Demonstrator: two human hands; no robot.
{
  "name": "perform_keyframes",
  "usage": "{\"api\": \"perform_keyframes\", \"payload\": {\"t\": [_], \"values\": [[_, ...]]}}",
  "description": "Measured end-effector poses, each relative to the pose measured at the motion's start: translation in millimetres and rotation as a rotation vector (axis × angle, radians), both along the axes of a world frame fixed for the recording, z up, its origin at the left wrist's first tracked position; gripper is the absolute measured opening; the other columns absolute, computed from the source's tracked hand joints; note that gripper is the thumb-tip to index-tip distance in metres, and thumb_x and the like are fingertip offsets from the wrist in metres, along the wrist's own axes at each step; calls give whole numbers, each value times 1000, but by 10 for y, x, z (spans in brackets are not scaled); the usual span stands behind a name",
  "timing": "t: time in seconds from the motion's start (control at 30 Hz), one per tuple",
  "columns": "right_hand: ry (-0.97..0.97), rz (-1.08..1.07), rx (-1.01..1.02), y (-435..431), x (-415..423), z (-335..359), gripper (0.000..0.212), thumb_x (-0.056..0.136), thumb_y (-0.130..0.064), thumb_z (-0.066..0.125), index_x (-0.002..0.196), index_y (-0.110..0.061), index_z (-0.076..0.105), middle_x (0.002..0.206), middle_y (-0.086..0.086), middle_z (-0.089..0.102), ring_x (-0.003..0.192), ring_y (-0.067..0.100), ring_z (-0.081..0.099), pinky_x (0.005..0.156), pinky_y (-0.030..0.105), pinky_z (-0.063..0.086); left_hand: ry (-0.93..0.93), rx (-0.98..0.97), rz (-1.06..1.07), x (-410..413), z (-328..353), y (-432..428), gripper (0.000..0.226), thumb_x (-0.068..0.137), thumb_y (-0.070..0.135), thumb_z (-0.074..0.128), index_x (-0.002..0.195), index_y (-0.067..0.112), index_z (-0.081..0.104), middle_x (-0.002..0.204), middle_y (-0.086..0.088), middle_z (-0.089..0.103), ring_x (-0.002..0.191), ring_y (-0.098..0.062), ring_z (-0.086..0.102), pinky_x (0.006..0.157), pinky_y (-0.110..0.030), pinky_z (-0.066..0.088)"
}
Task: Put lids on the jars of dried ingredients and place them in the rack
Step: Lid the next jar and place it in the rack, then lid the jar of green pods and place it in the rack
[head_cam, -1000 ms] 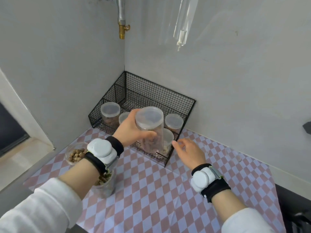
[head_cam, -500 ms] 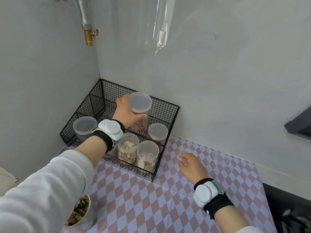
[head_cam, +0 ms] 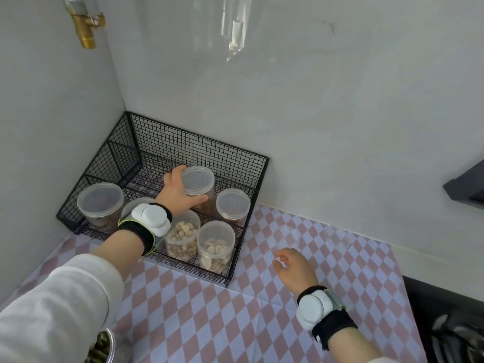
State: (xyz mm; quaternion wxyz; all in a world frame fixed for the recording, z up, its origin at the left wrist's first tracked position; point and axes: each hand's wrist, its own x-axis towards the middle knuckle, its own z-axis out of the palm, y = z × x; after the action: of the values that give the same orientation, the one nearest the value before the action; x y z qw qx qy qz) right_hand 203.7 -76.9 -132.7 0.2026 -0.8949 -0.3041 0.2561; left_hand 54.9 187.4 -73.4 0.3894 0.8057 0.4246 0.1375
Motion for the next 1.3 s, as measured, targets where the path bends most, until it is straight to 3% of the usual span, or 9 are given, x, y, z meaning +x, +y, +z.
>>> {"api": "perform_keyframes", "payload": {"t": [0.17,0.3,0.57,0.77,0.87,1.0,1.1,1.2,1.3], "values": [[8,9,-2,33,29,-62,32,93,-22,49,123,-13,53,125,7,55,111,20,55,96,32,45,-1,-28,10,22,-24,17,83,80,44,65,143,19,17,145,-15,22,127,-36,39,105,-45,34],[18,4,-3,28,60,-120,32,93,-22,49,123,-13,53,125,7,55,111,21,55,97,32,45,166,-38,5,22,-150,-7,86,78,53,63,144,22,16,146,-15,27,128,-40,39,106,-50,35],[26,-20,-73,-19,249,-249,32,93,-21,48,123,-12,54,128,8,54,113,23,54,93,29,42,218,9,11,24,-211,-61,86,80,53,60,146,23,13,149,-17,26,136,-39,26,113,-50,23],[-48,-27,-138,-61,491,-375,35,93,-15,46,126,-7,53,135,13,50,119,29,51,101,39,43,-138,-60,88,-159,-132,-184,82,85,34,63,147,21,11,151,-11,11,138,-30,25,111,-44,29],[-77,74,-226,9,550,-401,41,95,-12,41,134,1,42,144,16,39,132,32,38,109,40,35,-228,-11,165,-437,-84,-243,63,87,27,61,141,21,28,144,-8,24,128,-20,38,109,-39,35],[-74,190,-359,79,644,-515,55,97,-18,39,145,-5,19,156,11,15,144,28,16,117,35,19,-256,6,183,-827,-39,-309,34,89,21,59,122,20,52,127,-3,51,112,-10,48,105,-36,39],[-106,232,-449,82,623,-617,54,96,-21,40,143,-4,22,153,12,24,141,29,23,115,37,24,-295,-42,229,-1154,-30,-397,21,89,16,58,109,22,57,115,3,60,108,-14,55,102,-38,43],[-251,228,-454,33,483,-674,48,94,-20,40,140,-7,31,148,9,34,137,26,30,108,35,33,-322,-71,298,-1458,-40,-574,19,89,13,57,108,19,57,107,3,61,99,-11,58,94,-28,45],[-325,232,-464,-44,350,-734,41,92,-15,42,132,-7,40,141,10,40,132,27,34,102,37,39,-289,-84,327,-1686,-76,-783,18,90,14,57,106,20,56,107,1,61,100,-12,57,93,-29,45]]}}
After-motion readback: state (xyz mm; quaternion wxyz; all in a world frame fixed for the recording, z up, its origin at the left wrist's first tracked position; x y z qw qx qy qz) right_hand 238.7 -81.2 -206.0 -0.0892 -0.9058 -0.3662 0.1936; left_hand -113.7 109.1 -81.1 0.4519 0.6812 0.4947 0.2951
